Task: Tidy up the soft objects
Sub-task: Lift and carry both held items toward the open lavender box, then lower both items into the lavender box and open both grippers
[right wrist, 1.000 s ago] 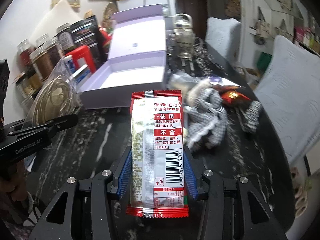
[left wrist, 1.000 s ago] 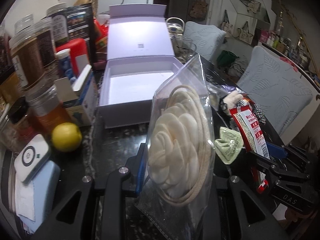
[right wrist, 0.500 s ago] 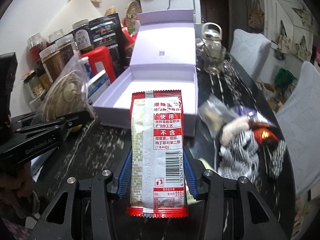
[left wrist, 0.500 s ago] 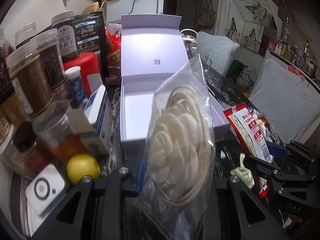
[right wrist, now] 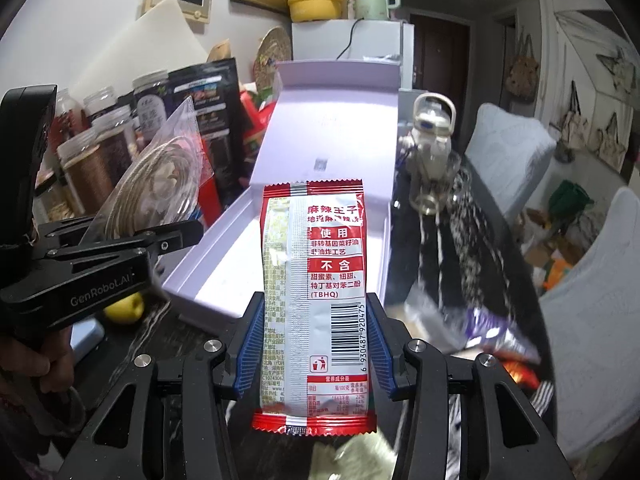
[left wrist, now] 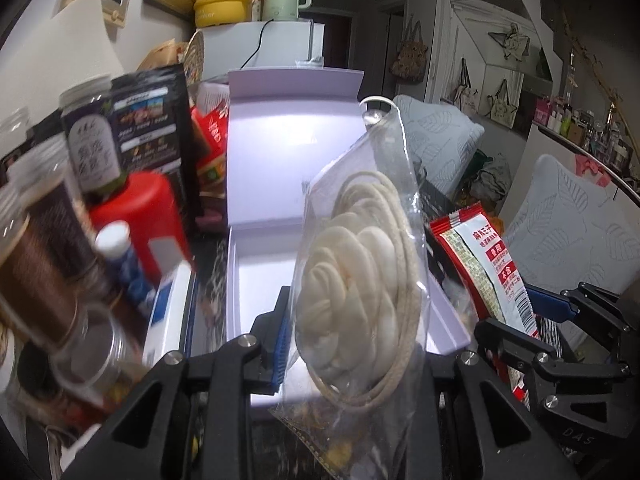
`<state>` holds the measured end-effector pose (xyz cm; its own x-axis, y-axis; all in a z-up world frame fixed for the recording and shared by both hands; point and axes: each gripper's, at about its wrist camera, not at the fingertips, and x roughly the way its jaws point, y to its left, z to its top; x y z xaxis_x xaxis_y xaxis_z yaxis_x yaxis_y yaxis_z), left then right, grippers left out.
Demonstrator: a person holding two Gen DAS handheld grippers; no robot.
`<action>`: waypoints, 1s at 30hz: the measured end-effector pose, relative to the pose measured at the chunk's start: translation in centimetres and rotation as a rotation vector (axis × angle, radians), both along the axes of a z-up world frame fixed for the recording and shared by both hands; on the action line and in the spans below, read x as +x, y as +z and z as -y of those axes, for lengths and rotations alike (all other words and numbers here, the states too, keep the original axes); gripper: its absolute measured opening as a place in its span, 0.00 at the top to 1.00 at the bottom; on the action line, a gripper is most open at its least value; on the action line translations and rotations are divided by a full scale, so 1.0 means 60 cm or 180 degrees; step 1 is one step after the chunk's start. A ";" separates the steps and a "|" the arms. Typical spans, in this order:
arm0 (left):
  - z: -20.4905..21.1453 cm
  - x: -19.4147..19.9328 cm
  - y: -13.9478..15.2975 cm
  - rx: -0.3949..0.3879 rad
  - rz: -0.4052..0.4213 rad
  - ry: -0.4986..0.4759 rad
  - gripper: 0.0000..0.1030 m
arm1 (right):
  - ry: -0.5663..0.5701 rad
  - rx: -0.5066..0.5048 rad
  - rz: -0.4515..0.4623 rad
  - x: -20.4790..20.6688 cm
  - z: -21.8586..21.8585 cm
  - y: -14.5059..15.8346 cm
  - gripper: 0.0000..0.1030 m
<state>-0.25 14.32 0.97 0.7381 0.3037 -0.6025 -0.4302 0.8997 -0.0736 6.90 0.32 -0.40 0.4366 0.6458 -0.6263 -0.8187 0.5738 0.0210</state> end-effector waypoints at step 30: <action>-0.169 0.189 -0.078 -0.0147 -0.0465 0.0317 0.74 | -0.0019 -0.0012 -0.0398 0.189 -0.171 -0.033 0.54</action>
<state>11.11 24.47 -3.74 0.6094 0.3404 -0.7161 -0.5260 0.8493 -0.0439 18.24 10.57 -2.38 0.3587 0.6410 -0.6785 -0.8064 0.5790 0.1207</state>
